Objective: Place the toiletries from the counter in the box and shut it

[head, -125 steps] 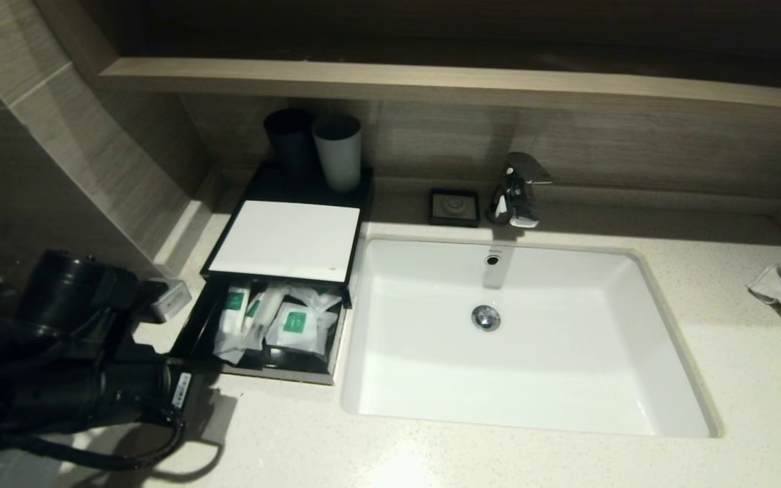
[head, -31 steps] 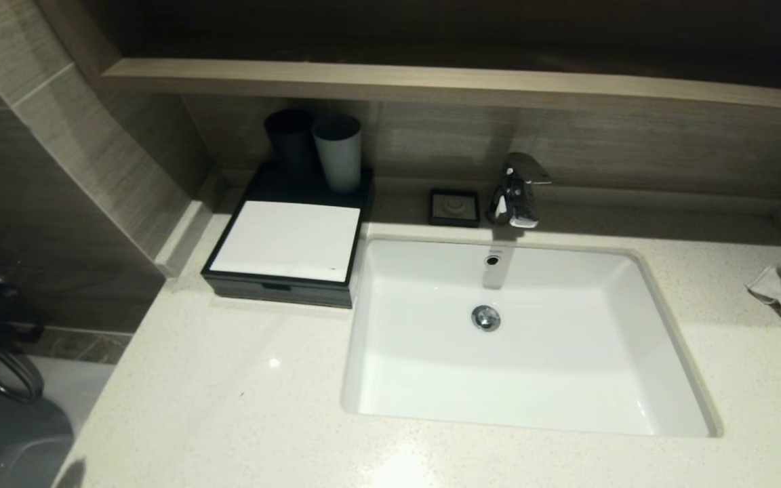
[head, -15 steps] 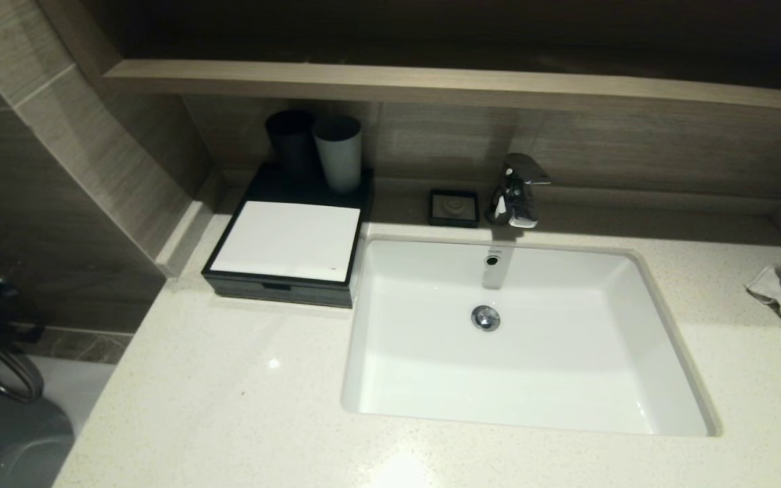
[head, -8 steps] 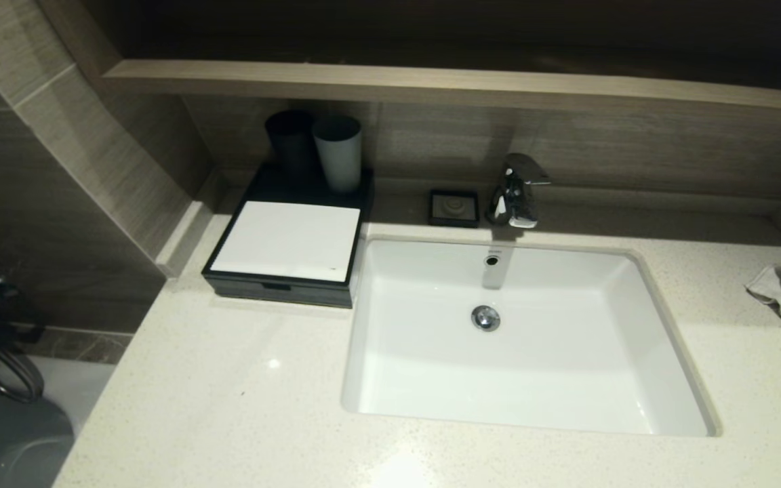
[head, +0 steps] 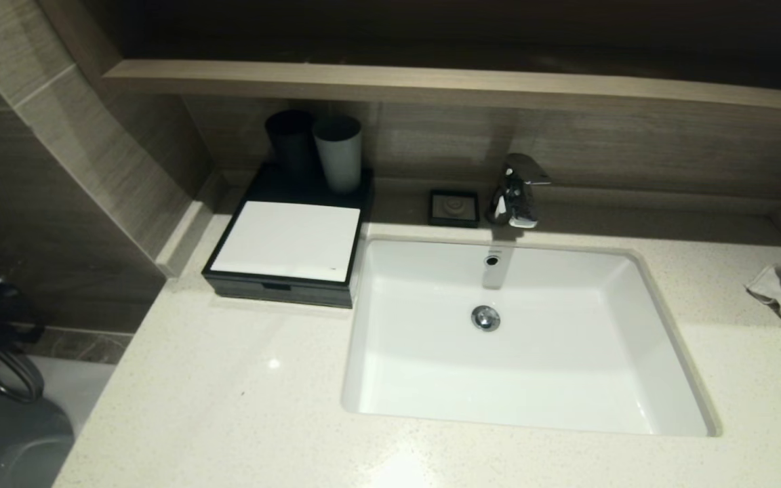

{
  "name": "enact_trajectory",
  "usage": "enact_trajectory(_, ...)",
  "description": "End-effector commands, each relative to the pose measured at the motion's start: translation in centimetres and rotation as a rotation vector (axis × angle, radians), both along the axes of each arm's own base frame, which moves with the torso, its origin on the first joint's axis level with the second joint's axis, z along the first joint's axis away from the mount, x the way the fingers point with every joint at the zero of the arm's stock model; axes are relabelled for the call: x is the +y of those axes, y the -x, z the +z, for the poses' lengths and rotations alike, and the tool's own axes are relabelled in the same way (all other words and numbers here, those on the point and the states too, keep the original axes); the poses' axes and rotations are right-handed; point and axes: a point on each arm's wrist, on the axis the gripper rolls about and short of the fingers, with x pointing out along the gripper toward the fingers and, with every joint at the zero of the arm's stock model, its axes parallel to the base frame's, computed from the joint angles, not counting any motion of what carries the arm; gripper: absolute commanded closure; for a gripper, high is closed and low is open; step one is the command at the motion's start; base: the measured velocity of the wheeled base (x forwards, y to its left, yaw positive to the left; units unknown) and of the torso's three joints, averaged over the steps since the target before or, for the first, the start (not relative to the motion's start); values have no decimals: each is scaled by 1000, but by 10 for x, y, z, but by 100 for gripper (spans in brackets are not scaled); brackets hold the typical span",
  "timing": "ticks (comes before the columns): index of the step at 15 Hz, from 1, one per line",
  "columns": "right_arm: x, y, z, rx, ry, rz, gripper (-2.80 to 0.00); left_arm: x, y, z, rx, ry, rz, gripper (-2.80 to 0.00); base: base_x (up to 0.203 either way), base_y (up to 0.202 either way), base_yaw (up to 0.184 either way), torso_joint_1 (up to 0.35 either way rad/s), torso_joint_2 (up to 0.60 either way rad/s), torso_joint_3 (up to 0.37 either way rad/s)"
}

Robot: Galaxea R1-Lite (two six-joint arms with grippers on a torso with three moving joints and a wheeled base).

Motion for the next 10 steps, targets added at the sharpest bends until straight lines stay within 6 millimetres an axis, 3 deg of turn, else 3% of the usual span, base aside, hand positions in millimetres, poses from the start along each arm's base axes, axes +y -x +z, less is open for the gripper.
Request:
enact_trajectory(1,0,0,0,0,0,-1,0,0,-1,-2,11,1,-4,0,0,0,0,0,0,0)
enact_trajectory(10,0,0,0,1,0,0,0,0,-1,-9,77,113,-13,0,0,0,0,0,0,0)
